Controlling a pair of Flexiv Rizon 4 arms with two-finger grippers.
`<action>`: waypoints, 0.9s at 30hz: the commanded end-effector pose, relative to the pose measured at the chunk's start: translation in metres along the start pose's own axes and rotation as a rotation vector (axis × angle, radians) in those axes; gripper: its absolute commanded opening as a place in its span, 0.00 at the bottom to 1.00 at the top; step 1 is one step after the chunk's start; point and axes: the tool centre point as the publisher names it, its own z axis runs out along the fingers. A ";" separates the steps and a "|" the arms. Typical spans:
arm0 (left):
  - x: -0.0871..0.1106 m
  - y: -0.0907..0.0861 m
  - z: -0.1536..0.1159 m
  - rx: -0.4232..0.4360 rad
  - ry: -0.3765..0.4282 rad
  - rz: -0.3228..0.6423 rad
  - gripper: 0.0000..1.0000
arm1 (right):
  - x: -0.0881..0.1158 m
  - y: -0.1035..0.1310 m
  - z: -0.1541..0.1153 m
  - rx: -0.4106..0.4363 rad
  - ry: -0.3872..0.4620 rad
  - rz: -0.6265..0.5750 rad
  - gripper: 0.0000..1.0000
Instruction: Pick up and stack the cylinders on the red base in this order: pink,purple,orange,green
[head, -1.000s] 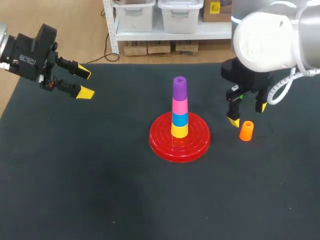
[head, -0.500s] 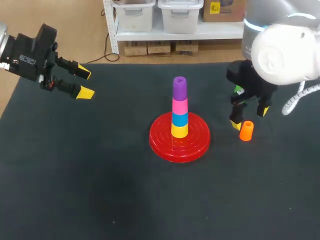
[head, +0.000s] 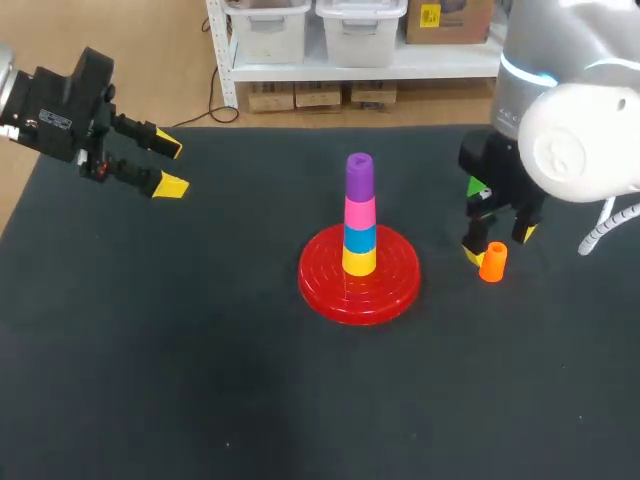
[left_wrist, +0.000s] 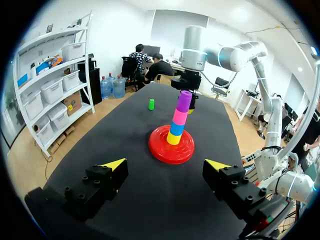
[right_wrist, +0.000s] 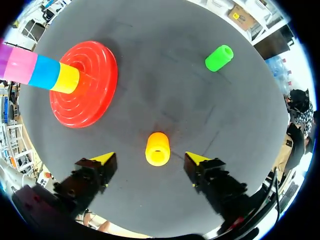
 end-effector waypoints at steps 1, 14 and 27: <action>0.001 0.000 0.000 -0.002 -0.004 0.002 1.00 | -0.001 -0.001 0.001 0.000 0.003 0.001 0.49; 0.001 0.000 0.000 -0.002 -0.004 0.002 1.00 | 0.003 0.001 0.008 0.014 0.022 0.001 0.29; 0.001 0.000 0.000 -0.002 -0.004 0.002 1.00 | 0.001 -0.005 0.011 0.032 0.036 0.016 0.94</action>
